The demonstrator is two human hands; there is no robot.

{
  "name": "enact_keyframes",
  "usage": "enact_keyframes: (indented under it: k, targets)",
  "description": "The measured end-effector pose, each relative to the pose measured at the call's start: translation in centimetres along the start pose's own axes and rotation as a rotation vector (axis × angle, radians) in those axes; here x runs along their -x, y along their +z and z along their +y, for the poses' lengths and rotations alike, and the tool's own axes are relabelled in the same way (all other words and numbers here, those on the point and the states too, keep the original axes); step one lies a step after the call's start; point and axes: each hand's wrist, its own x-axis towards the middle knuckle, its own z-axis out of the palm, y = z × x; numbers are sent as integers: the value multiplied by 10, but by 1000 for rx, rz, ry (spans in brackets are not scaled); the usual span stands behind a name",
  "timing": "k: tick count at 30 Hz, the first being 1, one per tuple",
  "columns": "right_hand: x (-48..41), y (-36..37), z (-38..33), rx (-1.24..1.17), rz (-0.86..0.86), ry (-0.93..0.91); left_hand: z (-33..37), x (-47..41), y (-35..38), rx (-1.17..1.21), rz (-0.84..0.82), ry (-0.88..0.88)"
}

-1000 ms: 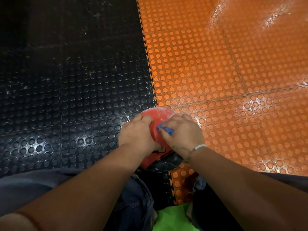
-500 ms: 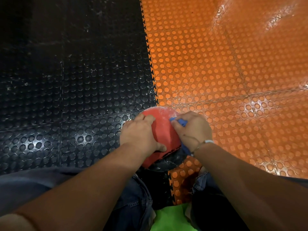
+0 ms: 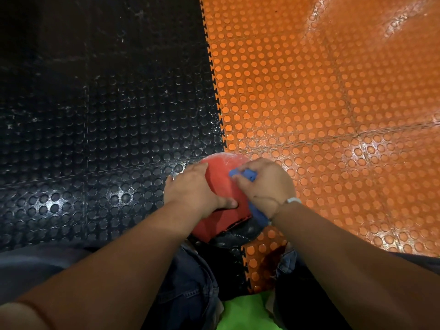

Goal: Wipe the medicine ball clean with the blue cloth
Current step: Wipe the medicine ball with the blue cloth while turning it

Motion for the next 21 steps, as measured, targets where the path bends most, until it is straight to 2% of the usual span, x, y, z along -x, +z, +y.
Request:
enact_keyframes:
  k: [3,4,6,8,9,11,14,18,19,21]
  targets:
    - [-6,-7,15,-63,55,147,4,3,5,-40,24,29]
    - [-3,-3,13,-5,59,112,5,3,7,-69,19,32]
    - [13,9,1,122,60,-92,5,4,10,-110,29,39]
    - [25,14,-10,222,-10,-280,2,4,12,-119,59,62]
    - [24,11,-11,260,-50,-301,0,4,13,-121,55,67]
    - [14,2,-6,269,-80,-222,-1,7,14,-132,31,71]
    - [9,-4,-1,214,11,-84,0,10,16,-143,45,80]
    - [30,10,-12,350,-61,-308,-3,9,18,-125,92,103]
    - [29,8,-10,358,-77,-316,-3,10,18,-128,89,106]
    - [18,1,-3,314,-47,-210,-2,13,17,-143,69,102]
